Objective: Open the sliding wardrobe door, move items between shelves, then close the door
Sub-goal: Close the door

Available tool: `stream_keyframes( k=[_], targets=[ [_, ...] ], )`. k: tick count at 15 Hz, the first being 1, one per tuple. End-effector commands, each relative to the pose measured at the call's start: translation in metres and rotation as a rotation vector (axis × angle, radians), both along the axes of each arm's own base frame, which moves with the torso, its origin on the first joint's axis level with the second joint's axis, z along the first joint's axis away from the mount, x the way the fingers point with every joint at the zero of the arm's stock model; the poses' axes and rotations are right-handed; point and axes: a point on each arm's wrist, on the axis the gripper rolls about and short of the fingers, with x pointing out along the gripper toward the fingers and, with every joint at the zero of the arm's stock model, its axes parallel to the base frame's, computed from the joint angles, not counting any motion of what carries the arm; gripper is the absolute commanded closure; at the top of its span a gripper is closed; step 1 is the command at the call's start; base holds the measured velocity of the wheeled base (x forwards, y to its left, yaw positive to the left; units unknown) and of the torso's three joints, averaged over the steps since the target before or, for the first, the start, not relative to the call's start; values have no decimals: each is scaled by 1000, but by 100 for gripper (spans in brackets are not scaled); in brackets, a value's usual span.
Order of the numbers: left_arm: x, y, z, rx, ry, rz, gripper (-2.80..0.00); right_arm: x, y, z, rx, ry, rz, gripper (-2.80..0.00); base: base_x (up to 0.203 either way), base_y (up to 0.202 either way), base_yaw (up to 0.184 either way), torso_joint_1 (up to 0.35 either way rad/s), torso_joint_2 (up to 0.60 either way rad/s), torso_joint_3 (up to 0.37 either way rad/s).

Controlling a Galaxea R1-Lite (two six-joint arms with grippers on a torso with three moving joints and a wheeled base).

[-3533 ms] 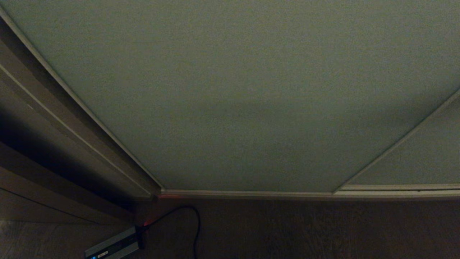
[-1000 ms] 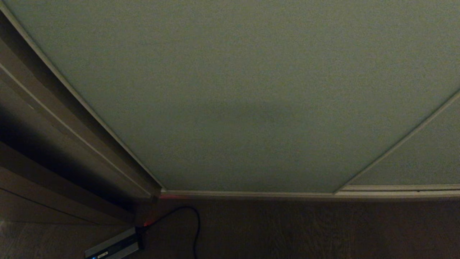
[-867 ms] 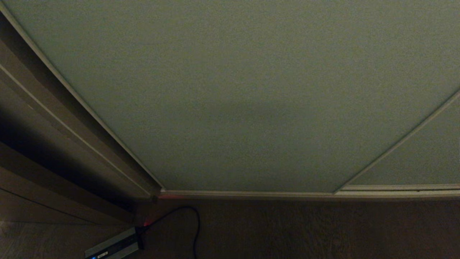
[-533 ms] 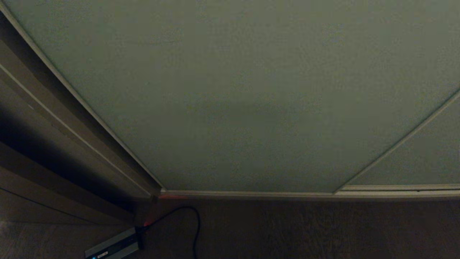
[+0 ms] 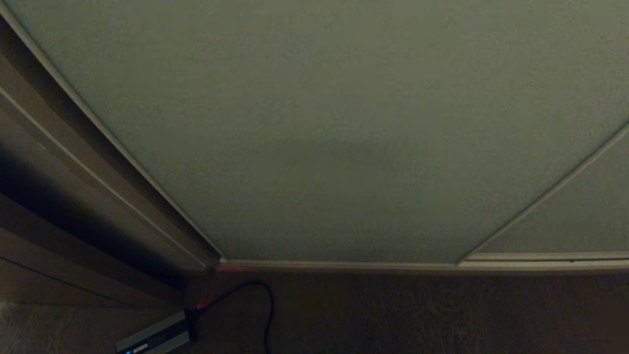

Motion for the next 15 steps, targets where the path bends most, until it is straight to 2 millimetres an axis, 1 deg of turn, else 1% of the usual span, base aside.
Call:
stream_keyframes(
  k=[1, 7, 8, 9, 11, 12, 14, 15],
  targets=[
    [0, 0, 0, -1, -2, 0, 0, 1, 0, -1, 0, 8, 0, 0, 0, 0, 0, 0, 0, 0],
    [0, 0, 0, 13, -4, 5, 0, 1, 0, -1, 0, 9, 0, 0, 0, 0, 0, 0, 0, 0],
    [0, 0, 3, 27, -32, 7, 0, 1, 0, -1, 0, 8, 0, 0, 0, 0, 0, 0, 0, 0],
    [-2, 0, 11, 37, -86, 16, 0, 1, 0, -1, 0, 8, 0, 0, 0, 0, 0, 0, 0, 0],
    [-12, 1, 41, 47, -204, 39, 0, 1, 0, -1, 0, 8, 0, 0, 0, 0, 0, 0, 0, 0],
    [-22, 1, 62, 47, -276, 47, 0, 1, 0, -1, 0, 8, 0, 0, 0, 0, 0, 0, 0, 0],
    [-44, 2, 109, 43, -398, 83, 0, 1, 0, -1, 0, 9, 0, 0, 0, 0, 0, 0, 0, 0],
    [-43, 3, 129, 36, -407, 111, 0, 1, 0, -1, 0, 8, 0, 0, 0, 0, 0, 0, 0, 0]
  ],
)
